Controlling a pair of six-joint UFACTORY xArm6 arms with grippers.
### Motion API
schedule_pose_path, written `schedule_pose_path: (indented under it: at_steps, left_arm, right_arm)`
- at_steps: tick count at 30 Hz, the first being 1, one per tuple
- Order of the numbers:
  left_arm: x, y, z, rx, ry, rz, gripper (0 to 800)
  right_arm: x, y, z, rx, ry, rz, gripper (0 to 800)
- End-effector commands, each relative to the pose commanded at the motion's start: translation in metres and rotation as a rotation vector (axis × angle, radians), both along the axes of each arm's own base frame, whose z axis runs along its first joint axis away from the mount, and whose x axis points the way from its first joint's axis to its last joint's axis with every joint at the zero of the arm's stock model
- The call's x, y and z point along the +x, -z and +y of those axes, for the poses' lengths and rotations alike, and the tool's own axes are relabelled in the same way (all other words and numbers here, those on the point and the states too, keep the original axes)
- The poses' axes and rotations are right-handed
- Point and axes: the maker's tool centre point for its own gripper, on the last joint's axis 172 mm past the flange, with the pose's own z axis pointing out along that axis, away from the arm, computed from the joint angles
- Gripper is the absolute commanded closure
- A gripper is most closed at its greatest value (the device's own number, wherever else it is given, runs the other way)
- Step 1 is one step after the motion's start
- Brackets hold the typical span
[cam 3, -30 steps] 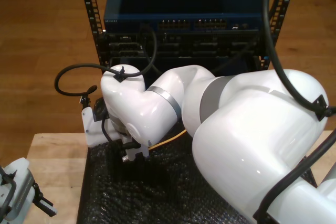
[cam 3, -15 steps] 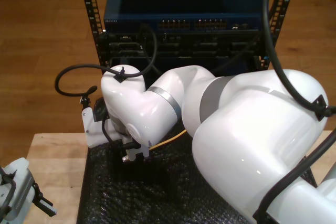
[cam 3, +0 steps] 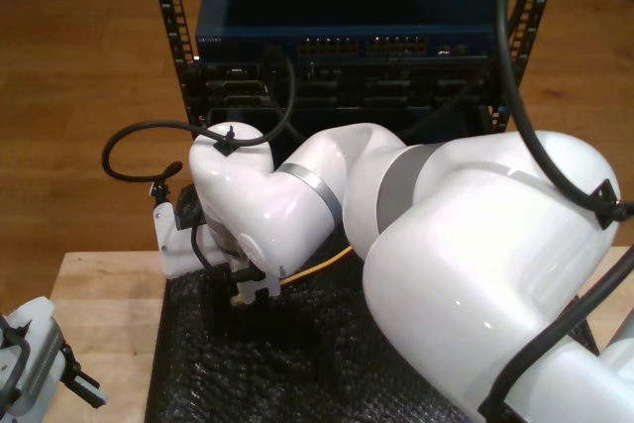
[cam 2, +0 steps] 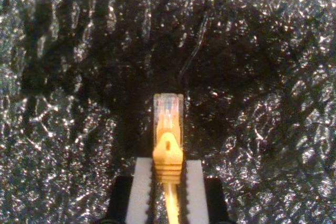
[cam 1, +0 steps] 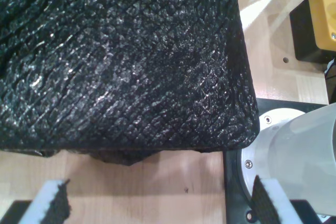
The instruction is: Grab the cable and plug it in
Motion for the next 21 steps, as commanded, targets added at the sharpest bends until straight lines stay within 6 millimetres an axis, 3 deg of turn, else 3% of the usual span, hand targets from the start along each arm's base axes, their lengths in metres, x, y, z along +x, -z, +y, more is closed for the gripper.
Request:
schedule_pose_path:
  at_steps: [12,21]
  left_arm:
    - [-0.006,-0.006,-0.007,-0.024,0.012,0.018,0]
    - [0.011,-0.017,-0.009,-0.039,-0.013,-0.028,0]
  right_arm:
    - [0.013,-0.030,0.001,0.039,0.017,-0.031,796]
    - [0.036,-0.051,-0.023,0.061,0.043,-0.051,796]
